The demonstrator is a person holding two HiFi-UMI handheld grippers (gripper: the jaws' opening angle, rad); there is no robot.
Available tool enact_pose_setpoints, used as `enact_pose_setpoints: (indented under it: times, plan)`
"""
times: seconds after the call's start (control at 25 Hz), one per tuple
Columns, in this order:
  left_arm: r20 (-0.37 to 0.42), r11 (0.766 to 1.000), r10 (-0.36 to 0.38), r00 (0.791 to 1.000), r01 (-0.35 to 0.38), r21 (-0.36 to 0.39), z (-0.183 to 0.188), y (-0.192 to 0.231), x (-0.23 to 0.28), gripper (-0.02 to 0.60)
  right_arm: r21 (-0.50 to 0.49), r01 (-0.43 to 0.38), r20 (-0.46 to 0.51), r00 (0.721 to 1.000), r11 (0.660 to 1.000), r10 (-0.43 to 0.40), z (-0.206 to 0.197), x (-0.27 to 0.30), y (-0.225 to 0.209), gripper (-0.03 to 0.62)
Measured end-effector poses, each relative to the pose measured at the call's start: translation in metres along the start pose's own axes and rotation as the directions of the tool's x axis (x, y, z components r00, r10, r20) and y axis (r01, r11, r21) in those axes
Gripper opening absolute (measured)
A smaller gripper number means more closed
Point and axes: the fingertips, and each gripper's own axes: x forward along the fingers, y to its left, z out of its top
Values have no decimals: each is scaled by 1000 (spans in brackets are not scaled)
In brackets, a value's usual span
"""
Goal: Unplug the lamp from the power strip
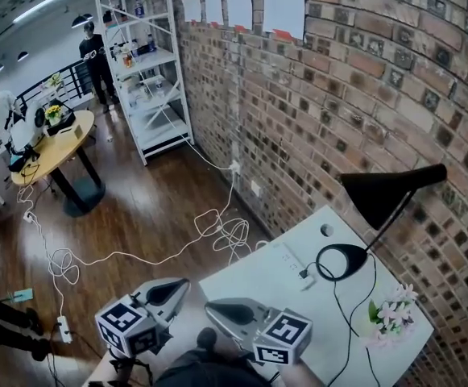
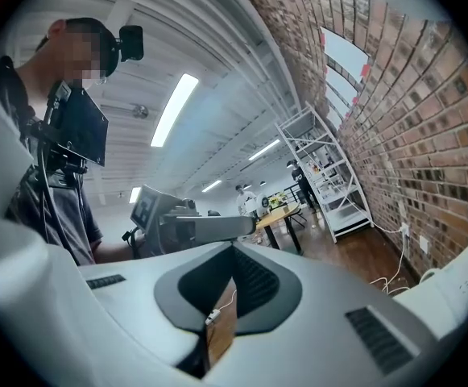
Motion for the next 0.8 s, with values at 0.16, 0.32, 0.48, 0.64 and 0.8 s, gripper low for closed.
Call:
enact_pose_setpoints:
  times: [0.16, 0.32, 0.48, 0.64, 0.8]
  plan:
    - [-6, 999, -36, 999, 36, -10, 1, 14, 17, 9, 17, 37, -21, 999, 999, -36, 2, 9, -17, -12]
    - [4, 999, -38, 999, 38, -8, 14, 44, 20, 9, 15, 31, -35, 999, 999, -30, 9, 36, -31, -12]
    - [18, 1000, 15, 1000, -16, 8, 22, 93, 7, 9, -16, -27, -34, 999, 999, 27, 24, 84, -40, -12]
    - [19, 997, 72, 997, -72, -8, 34, 132, -7, 9, -38, -90, -40, 995, 995, 88, 38, 129, -44, -12]
    - [18, 992, 124, 992, -124, 0, 33, 170, -21, 9, -27, -148, -58, 987, 989, 147, 39, 168, -45, -12]
